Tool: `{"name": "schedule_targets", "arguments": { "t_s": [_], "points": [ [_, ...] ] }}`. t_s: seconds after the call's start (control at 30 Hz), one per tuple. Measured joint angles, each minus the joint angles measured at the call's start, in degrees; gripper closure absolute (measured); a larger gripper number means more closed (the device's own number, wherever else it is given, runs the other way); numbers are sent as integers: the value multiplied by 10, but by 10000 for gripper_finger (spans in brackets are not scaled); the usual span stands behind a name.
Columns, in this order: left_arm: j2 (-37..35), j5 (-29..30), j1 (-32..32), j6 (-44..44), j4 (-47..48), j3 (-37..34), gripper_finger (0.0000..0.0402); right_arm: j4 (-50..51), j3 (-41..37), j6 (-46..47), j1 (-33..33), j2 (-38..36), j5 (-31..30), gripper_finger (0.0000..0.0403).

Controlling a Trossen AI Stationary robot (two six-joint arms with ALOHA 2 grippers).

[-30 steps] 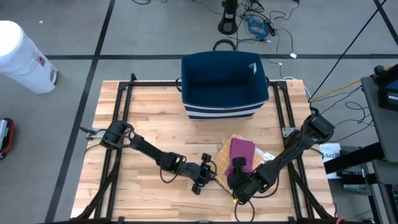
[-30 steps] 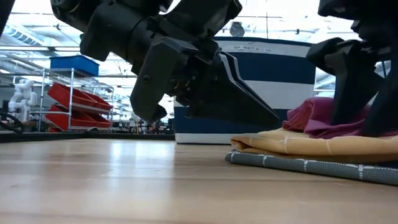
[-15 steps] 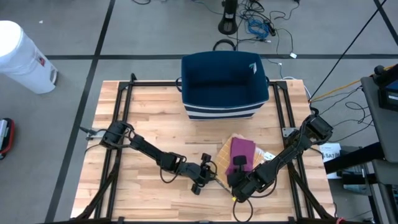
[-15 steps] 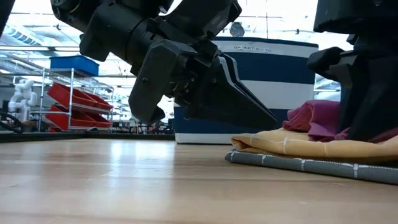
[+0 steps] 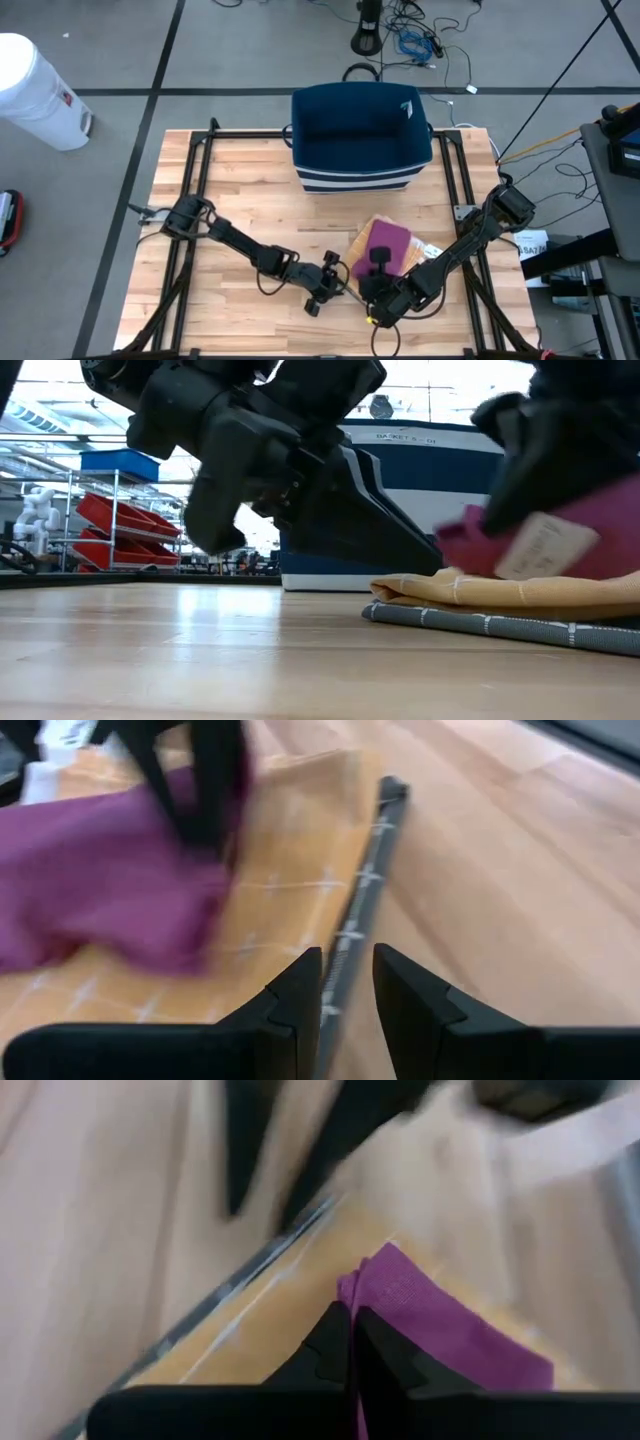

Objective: Fold towel
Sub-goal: Stack the purple towel on the orange patterned towel, then put the stack of towels into the blue bin

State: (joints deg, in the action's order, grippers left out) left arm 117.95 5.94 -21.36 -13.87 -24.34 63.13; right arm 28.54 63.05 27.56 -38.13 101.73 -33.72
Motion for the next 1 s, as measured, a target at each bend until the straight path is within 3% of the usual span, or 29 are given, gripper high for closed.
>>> {"name": "schedule_targets", "arguments": {
  "t_s": [0.13,0.5,0.6,0.87,1.0],
  "points": [
    [0,-9,-9,-1,0,0,303,-4,21,-4,7,0,-48,402],
    [0,-9,-17,1,-1,0,303,-50,27,-37,38,0,2,390],
    [0,-9,-21,3,-1,0,303,-28,27,-25,36,0,17,352],
    [0,-10,-28,3,14,0,303,-31,28,-8,17,0,28,196],
    [0,-10,-29,3,20,0,303,7,48,14,11,0,25,161]
  ]
}}
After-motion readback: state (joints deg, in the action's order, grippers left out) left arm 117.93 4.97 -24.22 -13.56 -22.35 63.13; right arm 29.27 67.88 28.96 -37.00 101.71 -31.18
